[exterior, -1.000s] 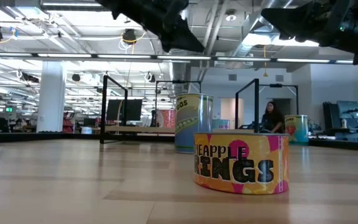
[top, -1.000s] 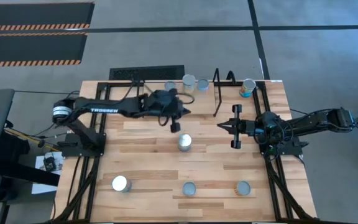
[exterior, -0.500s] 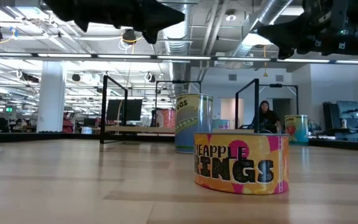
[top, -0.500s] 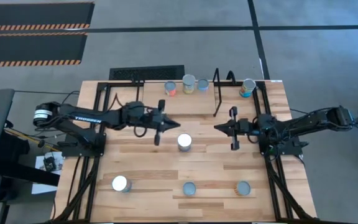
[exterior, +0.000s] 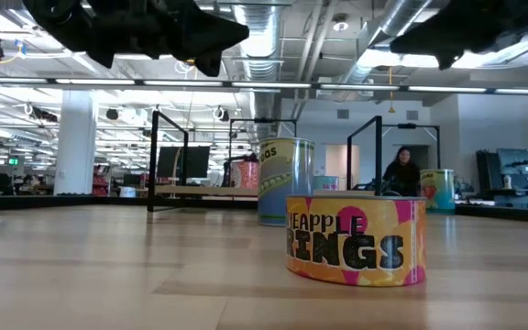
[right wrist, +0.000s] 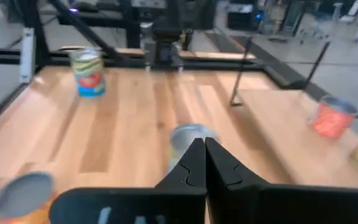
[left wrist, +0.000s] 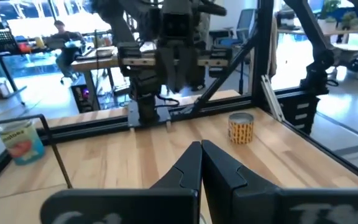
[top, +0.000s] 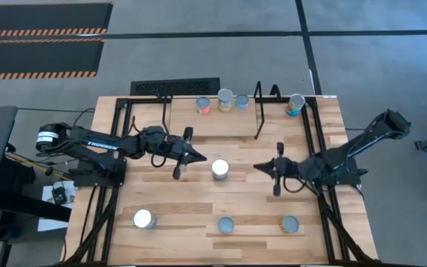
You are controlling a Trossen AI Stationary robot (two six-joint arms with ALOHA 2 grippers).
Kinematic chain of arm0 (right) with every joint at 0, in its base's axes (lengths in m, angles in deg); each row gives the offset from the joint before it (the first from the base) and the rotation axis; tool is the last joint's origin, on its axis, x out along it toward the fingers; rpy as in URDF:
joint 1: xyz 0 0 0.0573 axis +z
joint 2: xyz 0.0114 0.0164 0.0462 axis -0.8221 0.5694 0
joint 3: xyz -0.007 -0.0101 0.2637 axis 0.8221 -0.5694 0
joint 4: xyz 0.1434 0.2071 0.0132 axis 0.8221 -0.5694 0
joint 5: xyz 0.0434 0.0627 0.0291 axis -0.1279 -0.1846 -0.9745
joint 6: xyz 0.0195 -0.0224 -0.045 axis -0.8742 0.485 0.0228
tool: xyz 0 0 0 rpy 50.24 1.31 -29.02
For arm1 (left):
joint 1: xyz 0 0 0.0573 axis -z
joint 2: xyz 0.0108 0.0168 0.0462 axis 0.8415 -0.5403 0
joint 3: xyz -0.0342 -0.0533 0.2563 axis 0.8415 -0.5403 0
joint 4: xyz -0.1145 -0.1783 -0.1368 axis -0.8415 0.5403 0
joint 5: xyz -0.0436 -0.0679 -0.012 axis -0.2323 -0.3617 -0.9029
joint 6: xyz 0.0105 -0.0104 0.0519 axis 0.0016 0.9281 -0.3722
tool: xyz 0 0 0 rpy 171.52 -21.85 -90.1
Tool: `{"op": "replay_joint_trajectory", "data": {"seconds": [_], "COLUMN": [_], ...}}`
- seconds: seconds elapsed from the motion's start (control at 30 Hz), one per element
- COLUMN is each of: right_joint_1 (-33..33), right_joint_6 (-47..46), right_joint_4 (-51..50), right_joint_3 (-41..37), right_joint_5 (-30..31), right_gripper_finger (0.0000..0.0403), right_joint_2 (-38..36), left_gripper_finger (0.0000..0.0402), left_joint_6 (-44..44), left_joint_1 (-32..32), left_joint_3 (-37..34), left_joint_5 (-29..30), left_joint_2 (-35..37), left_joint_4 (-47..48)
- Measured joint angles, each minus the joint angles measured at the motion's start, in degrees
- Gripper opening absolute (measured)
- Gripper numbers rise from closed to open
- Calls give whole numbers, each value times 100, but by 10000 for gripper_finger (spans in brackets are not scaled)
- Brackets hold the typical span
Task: Pick and place cans onto a shelf
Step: Put the canned peas on the shelf
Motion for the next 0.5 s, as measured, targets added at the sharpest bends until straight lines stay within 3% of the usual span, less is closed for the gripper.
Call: {"op": "replay_joint_trajectory", "data": {"seconds": [0.23, 0.5], "right_joint_1": [668, 915], "right_joint_6": [-885, -925], "right_joint_4": [316, 1833], "right_joint_3": [-4, -7], "right_joint_5": [991, 1059], "right_gripper_finger": [8, 8], "right_joint_2": [1086, 2433], "left_gripper_finger": [0, 0], "left_joint_6": [60, 94], "left_joint_1": [-11, 5], "left_joint_3": [-84, -84], "left_joint_5": [-19, -222], "left_joint_2": [0, 0], "left_joint_4": [-89, -52]}}
